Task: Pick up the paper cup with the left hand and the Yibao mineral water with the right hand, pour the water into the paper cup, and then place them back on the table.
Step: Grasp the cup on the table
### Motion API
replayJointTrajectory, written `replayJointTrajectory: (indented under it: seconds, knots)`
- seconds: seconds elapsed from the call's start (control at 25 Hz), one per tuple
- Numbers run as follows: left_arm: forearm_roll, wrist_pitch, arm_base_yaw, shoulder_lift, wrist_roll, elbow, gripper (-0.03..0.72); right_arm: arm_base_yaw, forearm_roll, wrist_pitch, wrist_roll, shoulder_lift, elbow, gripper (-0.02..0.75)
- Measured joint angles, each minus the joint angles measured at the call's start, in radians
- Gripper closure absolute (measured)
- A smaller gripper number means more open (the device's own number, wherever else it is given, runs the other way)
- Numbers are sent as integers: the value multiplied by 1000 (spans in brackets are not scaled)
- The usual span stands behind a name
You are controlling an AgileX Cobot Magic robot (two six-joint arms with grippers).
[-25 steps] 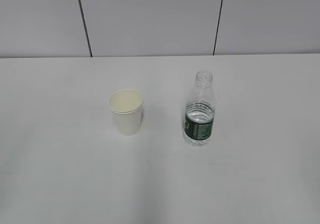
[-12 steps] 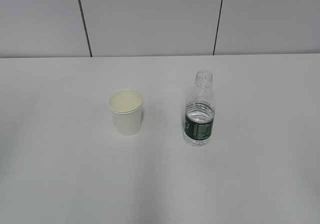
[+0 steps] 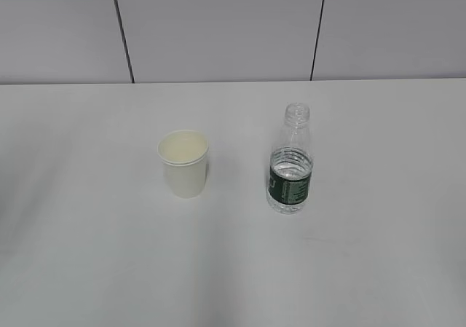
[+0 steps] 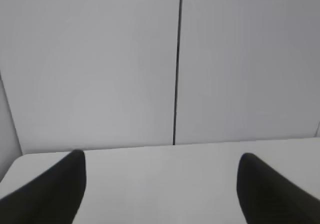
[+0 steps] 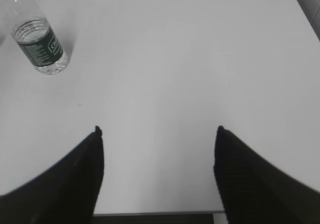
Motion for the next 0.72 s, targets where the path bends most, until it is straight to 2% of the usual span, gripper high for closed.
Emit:
replayJointTrajectory:
  seconds: [0.2,0.52,0.72]
  knots:
    - [60,-52,-71,117,0,0,127,0,0,0,0,0,0,199]
    - [70,-153,-154,292,0,3,127,0,0,0,0,0,0,199]
    - [54,-299,-168,341,0,109,127,0,0,0,0,0,0,199]
